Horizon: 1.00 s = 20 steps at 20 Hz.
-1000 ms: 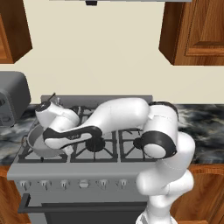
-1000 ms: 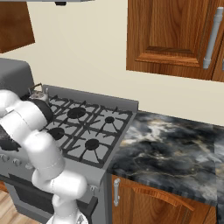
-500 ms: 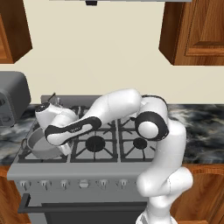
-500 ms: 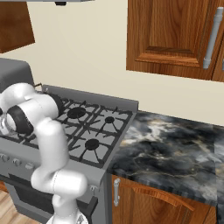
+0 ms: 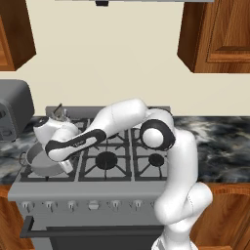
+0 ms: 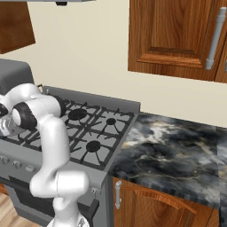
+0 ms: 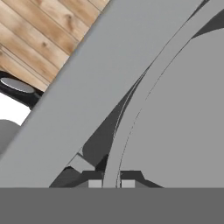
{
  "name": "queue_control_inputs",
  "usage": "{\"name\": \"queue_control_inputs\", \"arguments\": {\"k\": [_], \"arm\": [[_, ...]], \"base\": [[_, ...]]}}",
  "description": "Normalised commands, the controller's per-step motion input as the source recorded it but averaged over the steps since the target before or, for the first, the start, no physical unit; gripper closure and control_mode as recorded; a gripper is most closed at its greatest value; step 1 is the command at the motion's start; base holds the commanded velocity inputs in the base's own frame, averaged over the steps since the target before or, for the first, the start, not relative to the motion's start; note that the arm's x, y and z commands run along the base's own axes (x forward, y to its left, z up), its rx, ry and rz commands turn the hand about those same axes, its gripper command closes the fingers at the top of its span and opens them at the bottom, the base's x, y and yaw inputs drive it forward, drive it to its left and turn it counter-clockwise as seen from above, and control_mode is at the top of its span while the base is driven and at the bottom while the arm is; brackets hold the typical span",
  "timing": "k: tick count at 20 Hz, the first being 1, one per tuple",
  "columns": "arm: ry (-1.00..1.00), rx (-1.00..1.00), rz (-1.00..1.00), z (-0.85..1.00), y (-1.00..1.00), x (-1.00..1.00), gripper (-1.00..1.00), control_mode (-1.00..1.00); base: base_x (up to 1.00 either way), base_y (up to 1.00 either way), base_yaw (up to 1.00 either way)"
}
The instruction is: Pick the kettle from the cabinet and place it on a stove burner. Then pick the pot from the counter and place it on another stove burner. Finally, turn both burners on.
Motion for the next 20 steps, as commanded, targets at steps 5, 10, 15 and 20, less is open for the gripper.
{"name": "queue_control_inputs", "arguments": {"k": [5, 10, 15, 20], "arm": [[0.00, 0.00, 0.00, -0.17, 0.11, 0.29, 1.00, -1.00], [0.00, 0.00, 0.00, -0.17, 0.02, 0.32, 1.00, -1.00], [0.00, 0.00, 0.00, -0.14, 0.00, 0.20, 1.00, -1.00], [0.00, 0.00, -0.02, -0.12, 0.00, -0.03, 1.00, -1.00]], "base": [[0.00, 0.00, 0.00], [0.00, 0.00, 0.00], [0.00, 0.00, 0.00], [0.00, 0.00, 0.00]]}}
